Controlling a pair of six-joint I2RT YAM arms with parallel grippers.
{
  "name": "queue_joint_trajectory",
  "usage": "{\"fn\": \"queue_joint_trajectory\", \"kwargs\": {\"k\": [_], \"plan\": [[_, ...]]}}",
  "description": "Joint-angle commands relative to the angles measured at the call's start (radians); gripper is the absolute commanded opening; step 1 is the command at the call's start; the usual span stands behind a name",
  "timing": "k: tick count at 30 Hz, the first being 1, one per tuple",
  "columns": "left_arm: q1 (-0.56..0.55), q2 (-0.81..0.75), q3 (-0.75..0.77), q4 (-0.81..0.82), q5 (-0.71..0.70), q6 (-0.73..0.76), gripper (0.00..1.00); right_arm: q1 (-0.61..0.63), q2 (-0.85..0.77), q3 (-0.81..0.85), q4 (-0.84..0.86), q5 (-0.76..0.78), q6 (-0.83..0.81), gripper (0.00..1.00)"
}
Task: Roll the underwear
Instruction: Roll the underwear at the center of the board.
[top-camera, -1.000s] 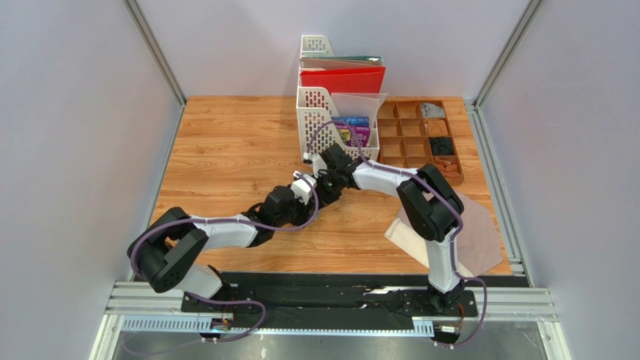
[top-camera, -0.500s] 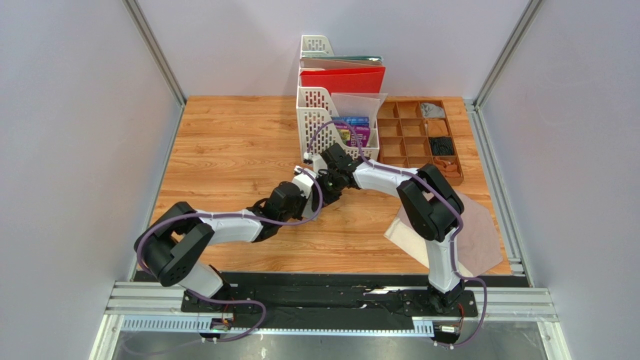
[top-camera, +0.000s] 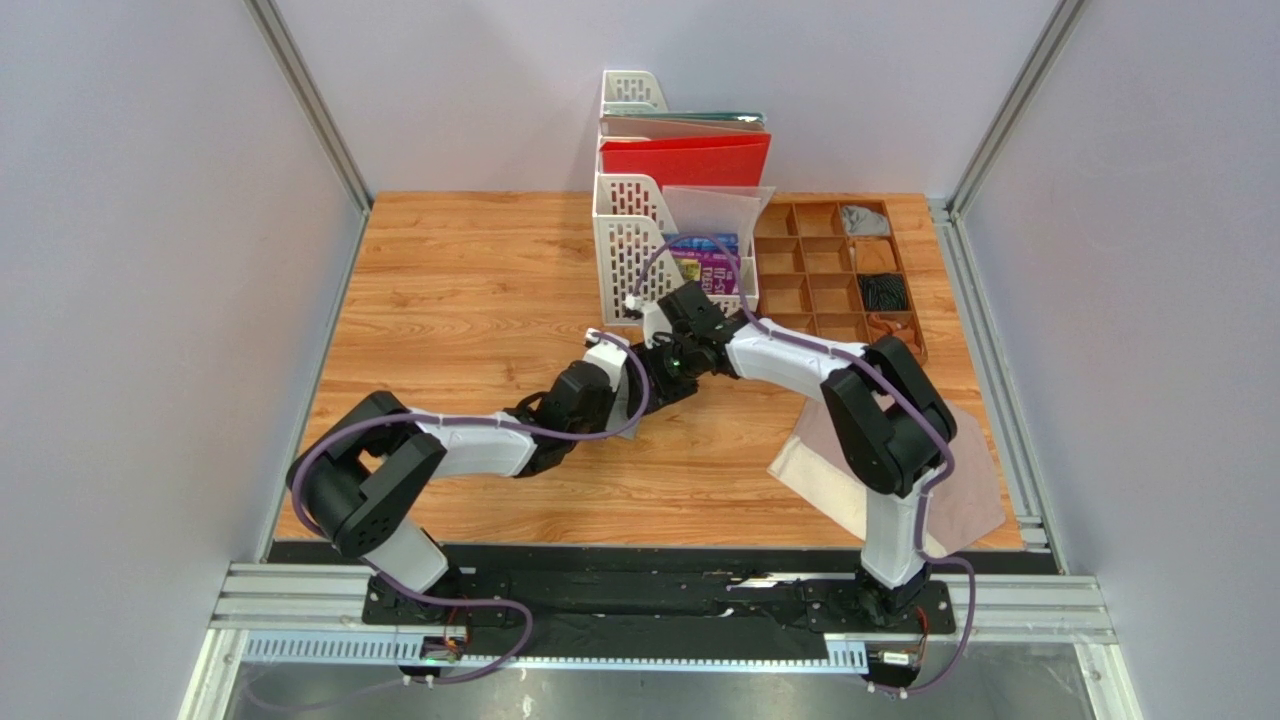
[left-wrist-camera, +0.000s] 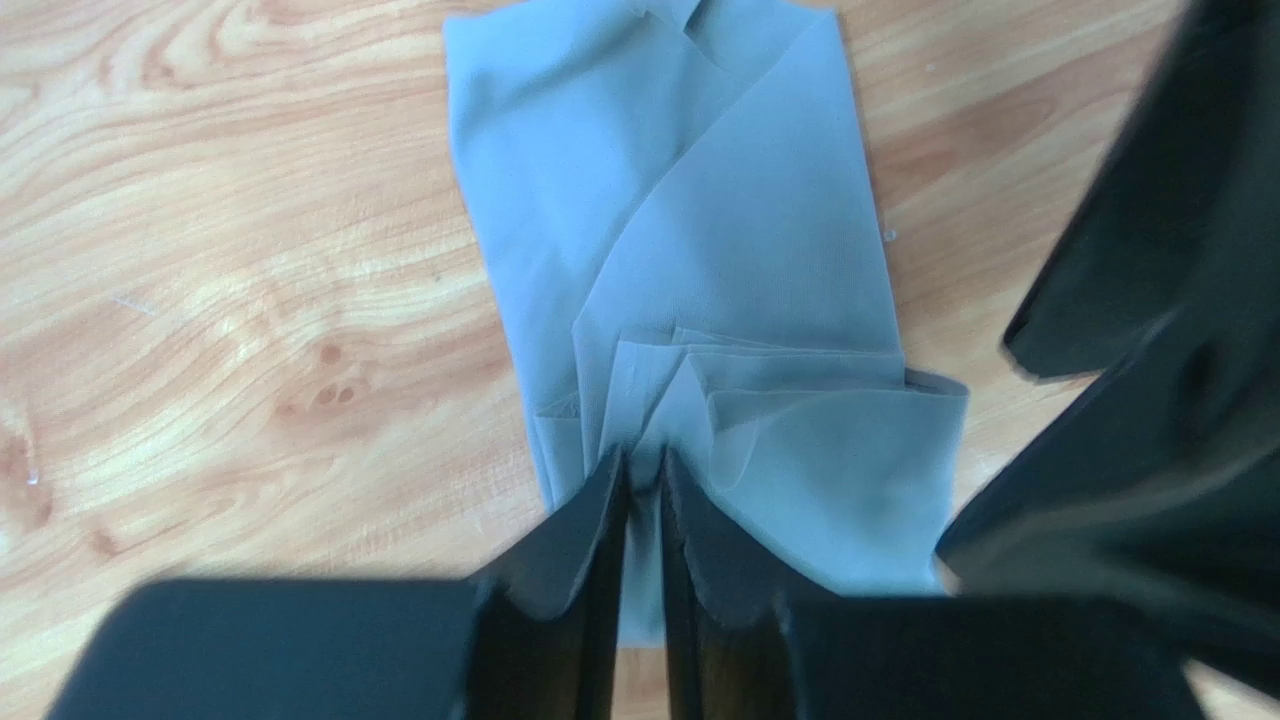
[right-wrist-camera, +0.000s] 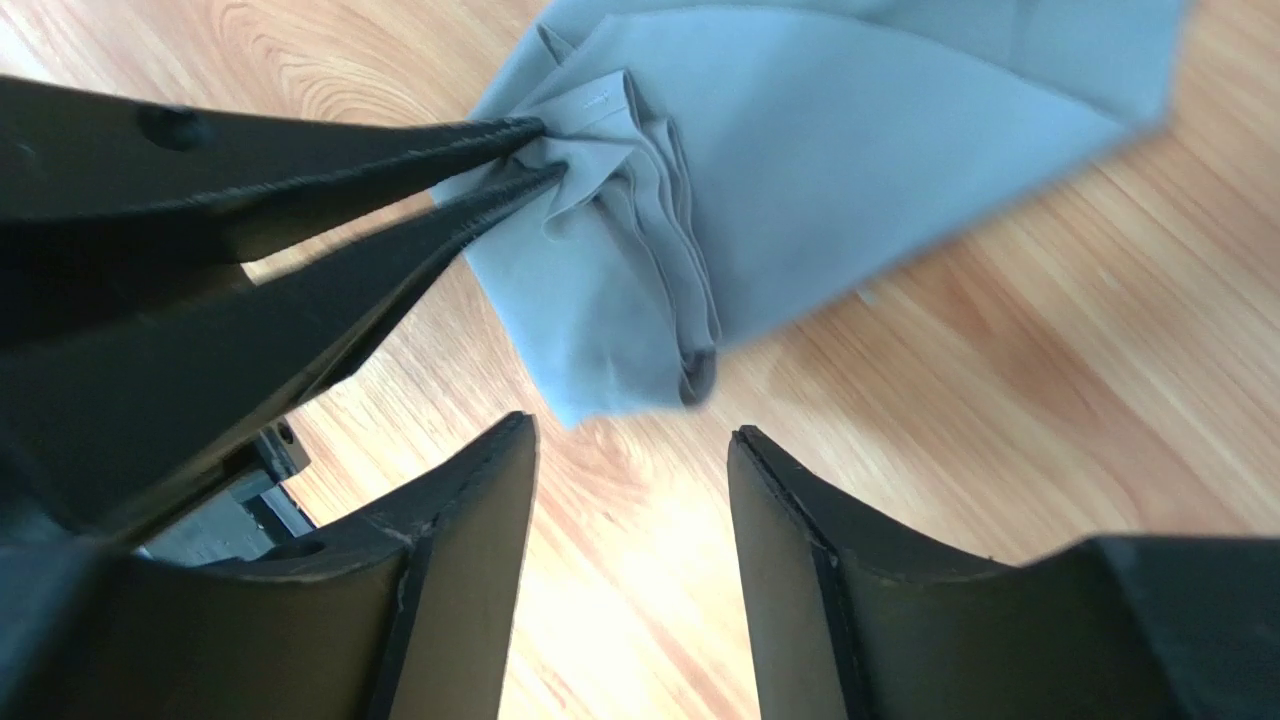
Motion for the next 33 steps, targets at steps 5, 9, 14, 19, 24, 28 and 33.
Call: {"fn": "queue_joint_trajectory", "kwargs": {"k": [5,9,14,19,24,28,33], "plan": [[0.0,-0.011,0.007,-0.056,-0.025,-0.153,0.18,-0.017,-0.149,-0.163,0.13,0.048,0.161,0.55],[0.0,-0.029,-0.005,-0.056,-0.017,-0.185,0.18,-0.016,-0.166,-0.258,0.268,0.048,0.278,0.55],[0.009,-0.04,-0.033,-0.035,0.013,-0.218,0.18,0.003,-0.145,-0.301,0.389,0.083,0.397,0.54],[0.016,-0.047,-0.05,-0.015,0.043,-0.237,0.18,0.021,-0.107,-0.31,0.464,0.096,0.462,0.54],[0.035,-0.06,-0.069,0.0,0.072,-0.262,0.18,0.036,-0.082,-0.295,0.455,0.125,0.474,0.53],[0.044,-0.073,-0.086,0.011,0.087,-0.285,0.18,0.045,-0.064,-0.278,0.446,0.14,0.477,0.51],[0.053,-0.087,-0.105,0.028,0.107,-0.303,0.18,0.056,-0.041,-0.258,0.428,0.166,0.471,0.44]]}}
